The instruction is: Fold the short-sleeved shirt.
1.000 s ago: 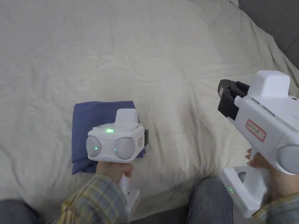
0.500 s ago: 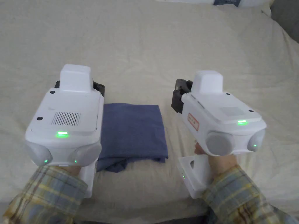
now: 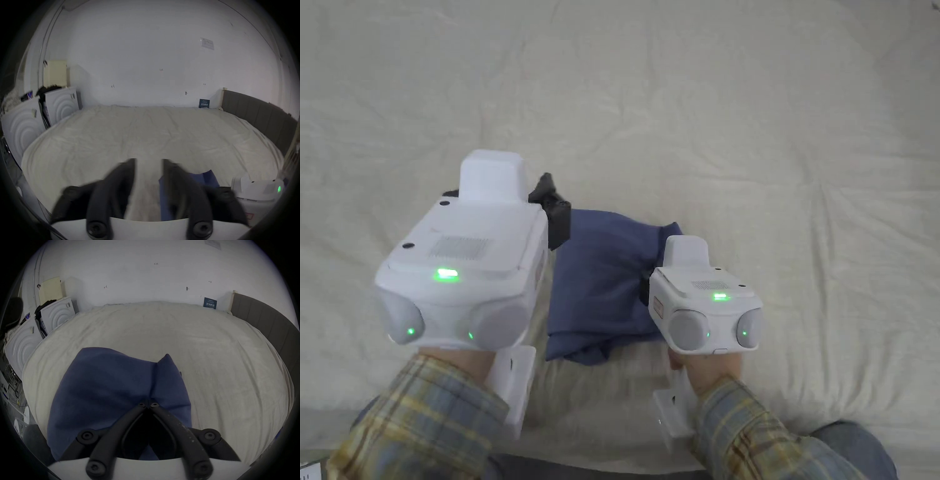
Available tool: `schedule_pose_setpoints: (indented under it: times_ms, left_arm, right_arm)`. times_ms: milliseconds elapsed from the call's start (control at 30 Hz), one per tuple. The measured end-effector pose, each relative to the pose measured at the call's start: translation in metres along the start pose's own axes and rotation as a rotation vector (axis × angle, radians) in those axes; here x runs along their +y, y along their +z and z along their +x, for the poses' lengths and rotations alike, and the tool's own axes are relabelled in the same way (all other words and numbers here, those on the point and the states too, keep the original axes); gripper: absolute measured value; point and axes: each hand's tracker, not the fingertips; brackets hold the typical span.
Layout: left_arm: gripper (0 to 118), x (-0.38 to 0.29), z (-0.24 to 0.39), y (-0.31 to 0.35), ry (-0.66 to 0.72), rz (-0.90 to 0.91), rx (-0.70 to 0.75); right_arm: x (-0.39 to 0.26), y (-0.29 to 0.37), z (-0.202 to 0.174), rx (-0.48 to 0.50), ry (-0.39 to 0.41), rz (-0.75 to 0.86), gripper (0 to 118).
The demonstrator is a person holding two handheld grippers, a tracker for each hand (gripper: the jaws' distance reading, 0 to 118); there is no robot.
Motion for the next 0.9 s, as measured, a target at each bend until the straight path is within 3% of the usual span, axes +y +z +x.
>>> schedule_pose_setpoints:
  times_ms: [33,67,100,167,267,333,433,500,633,700,833,900]
  left_arm:
    - [98,0.004,-0.005,-0.007,0.018,-0.030,-0.009]
    - [113,0.008,-0.010,-0.014,0.044,-0.062,-0.035]
    - [118,0.014,-0.018,-0.019,0.107,-0.106,-0.100]
    - [118,0.022,-0.037,-0.034,0.241,-0.193,-0.241]
    - [118,0.016,-0.076,-0.074,0.446,-0.405,-0.506]
    - [118,-0.003,-0.095,-0.102,0.537,-0.523,-0.606]
    - [118,-0.036,-0.105,-0.127,0.545,-0.677,-0.607]
    - [118,-0.055,-0.103,-0.130,0.563,-0.742,-0.611]
    - [118,-0.073,-0.101,-0.136,0.717,-0.680,-0.827]
    - [118,-0.079,-0.095,-0.148,0.766,-0.735,-0.869]
    - [118,-0.077,-0.065,-0.155,0.720,-0.745,-0.950]
    - [106,-0.078,-0.054,-0.162,0.729,-0.760,-0.944]
  right_arm:
    - [0.003,0.001,0.001,-0.002,0.020,0.014,1]
    - [0.004,0.000,0.002,0.000,0.027,0.013,1]
    - [0.005,0.001,0.002,0.001,0.035,0.012,1]
    - [0.000,0.000,0.000,0.023,-0.027,-0.022,1]
    - [0.004,0.008,-0.001,0.021,-0.016,-0.018,1]
    - [0.005,0.011,-0.006,0.042,-0.018,-0.001,1]
    - [0.006,0.015,-0.010,0.050,-0.034,-0.003,1]
    - [0.006,0.006,0.004,0.013,0.001,0.022,1]
    - [0.002,-0.003,0.010,0.029,-0.004,0.022,1]
    - [0.002,-0.005,0.015,0.035,-0.012,0.028,1]
    - [0.010,0.004,0.018,0.058,-0.057,0.035,1]
    - [0.022,0.018,0.022,0.055,-0.093,0.094,1]
